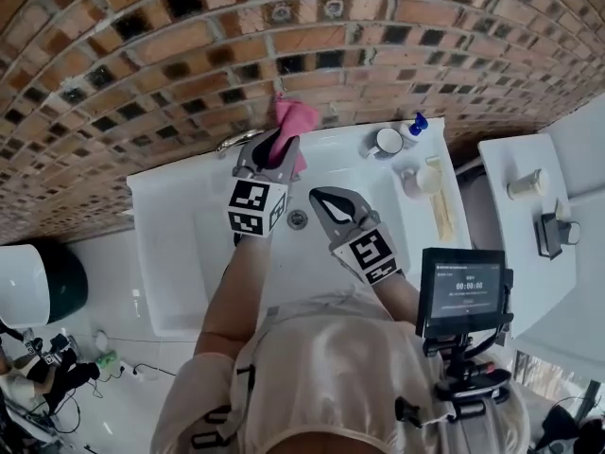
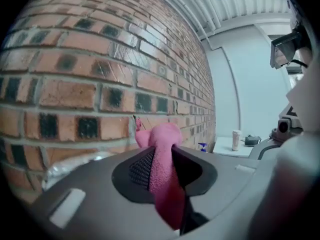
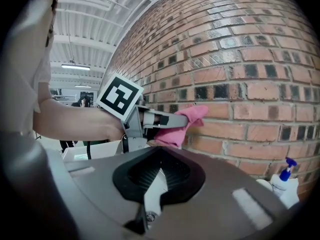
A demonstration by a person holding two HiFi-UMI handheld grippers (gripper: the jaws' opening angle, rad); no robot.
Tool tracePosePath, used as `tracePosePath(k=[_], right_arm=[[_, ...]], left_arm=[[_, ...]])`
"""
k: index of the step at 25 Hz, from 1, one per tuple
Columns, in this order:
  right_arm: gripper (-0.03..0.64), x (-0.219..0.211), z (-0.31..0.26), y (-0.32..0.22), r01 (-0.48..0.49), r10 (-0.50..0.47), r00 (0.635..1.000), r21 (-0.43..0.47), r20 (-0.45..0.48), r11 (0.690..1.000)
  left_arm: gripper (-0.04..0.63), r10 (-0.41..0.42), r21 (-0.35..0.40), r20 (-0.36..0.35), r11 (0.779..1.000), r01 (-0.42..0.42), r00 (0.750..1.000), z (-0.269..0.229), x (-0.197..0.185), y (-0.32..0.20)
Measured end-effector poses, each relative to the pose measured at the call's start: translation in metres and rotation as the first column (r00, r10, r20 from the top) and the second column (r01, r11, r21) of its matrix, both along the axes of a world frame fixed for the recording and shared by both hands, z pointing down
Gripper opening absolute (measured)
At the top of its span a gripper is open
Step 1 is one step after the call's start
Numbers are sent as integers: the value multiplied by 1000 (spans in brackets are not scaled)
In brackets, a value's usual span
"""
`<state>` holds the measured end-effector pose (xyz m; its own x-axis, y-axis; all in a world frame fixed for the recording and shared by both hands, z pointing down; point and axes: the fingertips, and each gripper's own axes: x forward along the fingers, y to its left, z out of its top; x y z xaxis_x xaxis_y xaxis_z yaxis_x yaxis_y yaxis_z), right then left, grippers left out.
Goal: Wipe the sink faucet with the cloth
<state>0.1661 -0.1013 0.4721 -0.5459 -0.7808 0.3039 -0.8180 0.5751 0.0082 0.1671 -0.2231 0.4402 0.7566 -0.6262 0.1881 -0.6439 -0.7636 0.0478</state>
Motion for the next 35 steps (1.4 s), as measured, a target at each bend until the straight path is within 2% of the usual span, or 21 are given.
tracePosePath(k=[3, 6, 8, 11, 15, 18, 21, 23, 26, 29, 35], right_arm=[[-11, 0, 7, -3, -1, 1, 1000, -14, -4, 1000], [-11, 0, 11, -2, 5, -5, 1000, -24, -6, 1000], [-11, 0, 12, -1, 5, -5, 1000, -30, -4, 1000], [-11, 0, 16, -3, 1, -1, 1000, -34, -6, 999], [-11, -9, 15, -6, 12, -12, 1000, -27, -10, 1000], [-11, -16, 13, -8, 30, -30, 999, -20, -13, 999], [-11, -21, 13, -6, 46, -47, 999, -21, -10, 999], [-11, -24, 16, -3, 56, -56, 998, -27, -12, 998], [-11, -29, 19, 1, 62, -63, 998, -33, -18, 998], [-11, -32, 21, 2, 61, -61, 998, -37, -22, 997], [-11, -35, 19, 5, 51, -52, 998, -35, -25, 998]], left_arm=[[91, 19, -95, 15, 995, -17, 1000, 36, 6, 2], [92, 2, -200, 58, 980, 10, 998, 78, -1, 3], [92, -9, -235, 57, 972, 22, 998, 90, -8, 4], [92, -11, -208, 15, 978, 14, 1000, 69, -12, 8], [92, -22, -80, -109, 997, 13, 994, 1, -29, 21], [94, -117, 44, -168, 991, 126, 979, -50, -69, 24], [95, -288, 94, -184, 946, 309, 940, -66, -122, 15], [95, -382, 67, -172, 915, 398, 908, -53, -153, 6], [95, -437, -38, -148, 899, 437, 887, -16, -178, -4], [95, -429, -112, -126, 902, 417, 894, 12, -180, -9], [95, -371, -157, -127, 923, 351, 920, 28, -161, -9]])
